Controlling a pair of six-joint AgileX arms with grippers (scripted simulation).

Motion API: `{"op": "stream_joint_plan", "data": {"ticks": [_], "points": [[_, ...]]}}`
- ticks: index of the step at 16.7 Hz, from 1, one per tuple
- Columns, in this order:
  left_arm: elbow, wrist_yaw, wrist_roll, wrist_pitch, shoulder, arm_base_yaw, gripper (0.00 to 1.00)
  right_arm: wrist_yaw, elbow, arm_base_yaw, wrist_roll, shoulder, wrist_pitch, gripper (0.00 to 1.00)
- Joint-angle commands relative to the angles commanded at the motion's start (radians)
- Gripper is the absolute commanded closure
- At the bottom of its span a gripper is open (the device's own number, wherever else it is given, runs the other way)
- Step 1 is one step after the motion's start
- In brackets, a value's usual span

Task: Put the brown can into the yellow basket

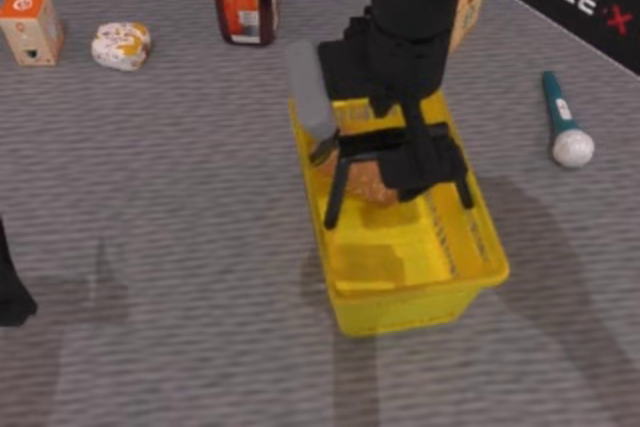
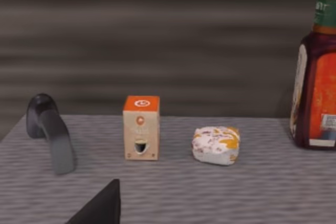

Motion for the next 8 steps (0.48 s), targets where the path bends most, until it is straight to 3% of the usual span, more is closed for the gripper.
{"op": "stream_joint_plan", "data": {"ticks": [8], "points": [[-0.014, -0.009, 0.005, -0.007, -0.016, 0.001, 0.0, 0.0, -0.003, 0.001, -0.008, 0.013, 0.004, 0.0]]}}
